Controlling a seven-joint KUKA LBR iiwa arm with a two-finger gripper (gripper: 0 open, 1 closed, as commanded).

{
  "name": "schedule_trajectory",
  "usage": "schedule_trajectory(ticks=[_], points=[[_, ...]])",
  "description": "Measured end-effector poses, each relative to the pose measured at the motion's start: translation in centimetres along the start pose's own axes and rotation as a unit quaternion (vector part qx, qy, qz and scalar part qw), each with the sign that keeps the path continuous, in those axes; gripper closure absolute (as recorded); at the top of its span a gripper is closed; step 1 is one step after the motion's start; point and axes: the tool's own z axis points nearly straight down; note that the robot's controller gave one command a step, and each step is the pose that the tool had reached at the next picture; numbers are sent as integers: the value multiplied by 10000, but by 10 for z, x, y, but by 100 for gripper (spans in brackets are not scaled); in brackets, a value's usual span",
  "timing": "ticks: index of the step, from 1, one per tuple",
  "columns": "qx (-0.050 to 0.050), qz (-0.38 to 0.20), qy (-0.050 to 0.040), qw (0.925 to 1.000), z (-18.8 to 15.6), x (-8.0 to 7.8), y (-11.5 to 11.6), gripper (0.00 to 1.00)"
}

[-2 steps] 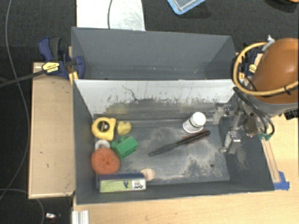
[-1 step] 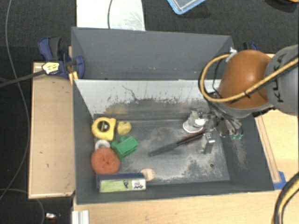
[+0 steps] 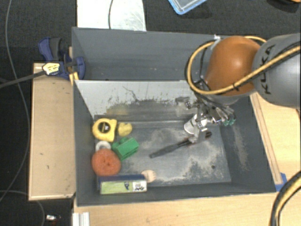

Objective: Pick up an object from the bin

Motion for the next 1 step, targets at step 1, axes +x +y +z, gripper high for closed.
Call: schedule_trajectory(ticks=[1], points=[[-37, -1482, 64, 9889, 29, -4, 3, 0]])
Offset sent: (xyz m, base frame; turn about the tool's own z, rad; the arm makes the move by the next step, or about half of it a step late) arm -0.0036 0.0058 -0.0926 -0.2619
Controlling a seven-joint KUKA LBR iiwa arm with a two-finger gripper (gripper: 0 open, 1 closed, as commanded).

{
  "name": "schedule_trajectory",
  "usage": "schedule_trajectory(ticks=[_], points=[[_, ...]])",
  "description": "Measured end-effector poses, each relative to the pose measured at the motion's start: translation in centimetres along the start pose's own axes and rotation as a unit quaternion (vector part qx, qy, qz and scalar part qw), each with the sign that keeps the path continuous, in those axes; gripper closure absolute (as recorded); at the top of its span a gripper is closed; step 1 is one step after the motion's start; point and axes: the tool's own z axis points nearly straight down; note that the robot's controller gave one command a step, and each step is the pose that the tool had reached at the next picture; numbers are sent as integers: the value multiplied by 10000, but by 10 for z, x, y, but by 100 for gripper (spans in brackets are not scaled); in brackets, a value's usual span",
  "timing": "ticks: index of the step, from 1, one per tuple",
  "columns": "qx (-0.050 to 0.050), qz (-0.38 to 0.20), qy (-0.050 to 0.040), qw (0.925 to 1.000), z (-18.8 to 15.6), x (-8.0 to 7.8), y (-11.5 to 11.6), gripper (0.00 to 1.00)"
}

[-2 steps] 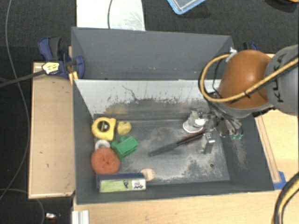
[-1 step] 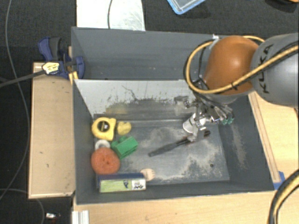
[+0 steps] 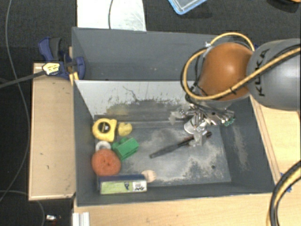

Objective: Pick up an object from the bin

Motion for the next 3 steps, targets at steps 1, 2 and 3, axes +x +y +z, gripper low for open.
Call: schedule_trajectory(ticks=[1, 2, 3], points=[[13, 182, -27, 9998, 67, 5, 7, 0], [46, -1164, -61, 9932, 64, 3, 0, 100], [46, -1163, -61, 9932, 64, 3, 0, 100]])
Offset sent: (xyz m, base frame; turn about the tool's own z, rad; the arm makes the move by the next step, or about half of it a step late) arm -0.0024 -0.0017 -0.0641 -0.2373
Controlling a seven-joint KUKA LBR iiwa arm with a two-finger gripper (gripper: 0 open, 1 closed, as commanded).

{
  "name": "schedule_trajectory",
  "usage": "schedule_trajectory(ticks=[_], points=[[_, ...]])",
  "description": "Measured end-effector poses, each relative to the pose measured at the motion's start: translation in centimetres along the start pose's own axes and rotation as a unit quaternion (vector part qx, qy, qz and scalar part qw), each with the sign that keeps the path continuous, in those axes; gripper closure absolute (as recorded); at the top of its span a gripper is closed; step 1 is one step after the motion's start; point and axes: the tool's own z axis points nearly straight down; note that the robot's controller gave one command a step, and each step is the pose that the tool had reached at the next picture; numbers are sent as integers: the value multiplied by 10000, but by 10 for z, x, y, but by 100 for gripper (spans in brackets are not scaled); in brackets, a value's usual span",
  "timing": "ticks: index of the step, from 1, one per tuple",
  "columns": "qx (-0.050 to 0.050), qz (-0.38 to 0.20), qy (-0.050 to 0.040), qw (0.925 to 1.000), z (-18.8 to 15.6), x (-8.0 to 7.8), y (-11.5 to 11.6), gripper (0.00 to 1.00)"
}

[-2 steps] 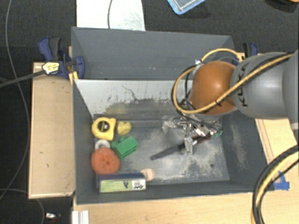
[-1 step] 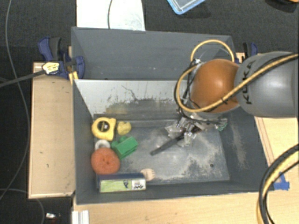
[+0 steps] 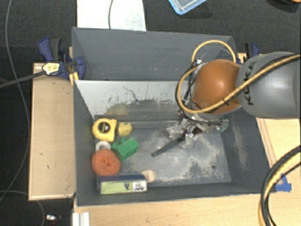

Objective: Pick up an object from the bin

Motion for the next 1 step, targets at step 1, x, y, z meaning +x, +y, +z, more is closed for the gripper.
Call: schedule_trajectory(ticks=[1], points=[[-48, 15, 36, 10000, -25, 2, 2, 100]])
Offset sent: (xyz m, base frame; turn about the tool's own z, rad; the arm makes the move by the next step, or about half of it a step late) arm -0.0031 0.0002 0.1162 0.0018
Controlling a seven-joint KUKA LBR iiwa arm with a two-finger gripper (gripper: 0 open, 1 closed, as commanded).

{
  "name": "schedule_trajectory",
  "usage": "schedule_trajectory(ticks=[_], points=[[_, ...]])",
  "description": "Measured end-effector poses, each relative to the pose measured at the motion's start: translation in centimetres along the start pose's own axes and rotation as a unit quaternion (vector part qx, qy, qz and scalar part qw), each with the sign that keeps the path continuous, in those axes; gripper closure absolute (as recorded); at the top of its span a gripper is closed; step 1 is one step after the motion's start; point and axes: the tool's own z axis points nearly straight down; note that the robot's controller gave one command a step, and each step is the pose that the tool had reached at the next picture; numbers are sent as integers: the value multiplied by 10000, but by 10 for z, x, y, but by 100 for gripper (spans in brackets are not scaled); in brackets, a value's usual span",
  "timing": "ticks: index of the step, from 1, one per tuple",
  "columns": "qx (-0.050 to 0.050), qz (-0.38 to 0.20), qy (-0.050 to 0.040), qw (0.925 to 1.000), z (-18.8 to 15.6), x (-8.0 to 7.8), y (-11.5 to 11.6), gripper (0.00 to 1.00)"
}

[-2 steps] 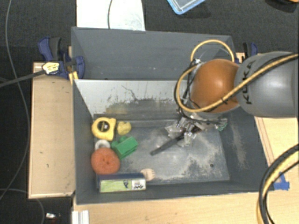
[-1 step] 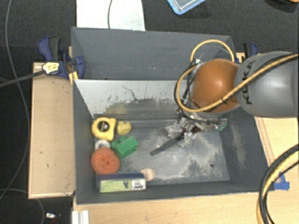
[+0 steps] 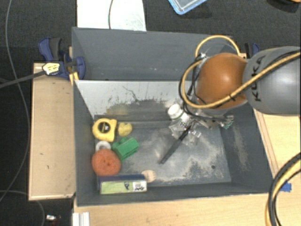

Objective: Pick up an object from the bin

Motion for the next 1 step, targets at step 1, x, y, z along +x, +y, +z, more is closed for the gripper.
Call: schedule_trajectory(ticks=[1], points=[[13, 8, -14, 10000, -49, -1, -1, 100]])
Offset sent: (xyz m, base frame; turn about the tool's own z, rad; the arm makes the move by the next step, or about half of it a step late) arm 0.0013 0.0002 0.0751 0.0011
